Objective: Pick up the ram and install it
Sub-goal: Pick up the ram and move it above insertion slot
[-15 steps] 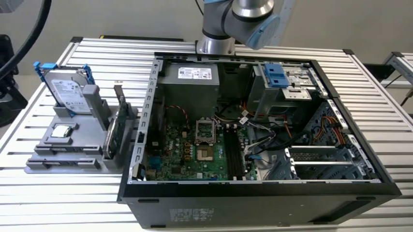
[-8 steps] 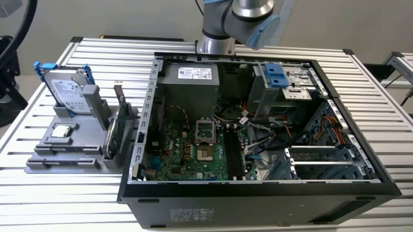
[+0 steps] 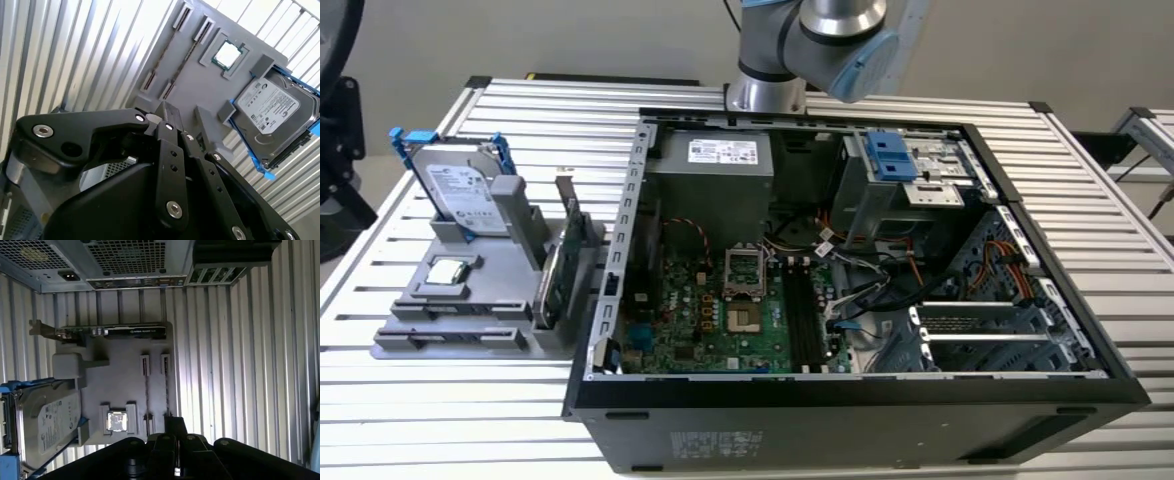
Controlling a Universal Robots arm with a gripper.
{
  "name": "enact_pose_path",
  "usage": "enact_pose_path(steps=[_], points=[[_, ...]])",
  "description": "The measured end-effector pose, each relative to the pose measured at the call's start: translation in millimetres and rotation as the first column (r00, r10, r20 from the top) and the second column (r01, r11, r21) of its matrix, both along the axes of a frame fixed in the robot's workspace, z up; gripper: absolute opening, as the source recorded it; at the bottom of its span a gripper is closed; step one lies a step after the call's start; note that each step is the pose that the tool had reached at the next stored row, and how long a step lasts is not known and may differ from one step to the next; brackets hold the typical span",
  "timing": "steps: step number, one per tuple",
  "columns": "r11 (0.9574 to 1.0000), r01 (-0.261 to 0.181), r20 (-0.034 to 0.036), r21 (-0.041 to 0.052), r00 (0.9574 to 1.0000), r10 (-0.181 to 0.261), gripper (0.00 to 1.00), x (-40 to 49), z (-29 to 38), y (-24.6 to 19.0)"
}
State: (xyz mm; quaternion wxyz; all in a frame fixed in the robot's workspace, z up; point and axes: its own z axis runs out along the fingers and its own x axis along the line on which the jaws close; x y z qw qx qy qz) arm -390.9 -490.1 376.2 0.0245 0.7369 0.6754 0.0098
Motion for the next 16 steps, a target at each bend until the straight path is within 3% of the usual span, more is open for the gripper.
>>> enact_pose_path(steps=[5, 16], points=[[0.9991, 0.041, 0.0001, 0.0000, 0.9991, -0.041, 0.00, 0.0, -0.2, 0.0], [0.9982, 0.060, 0.0001, 0.0000, 0.9982, -0.060, 0.00, 0.0, -1.0, 0.0]])
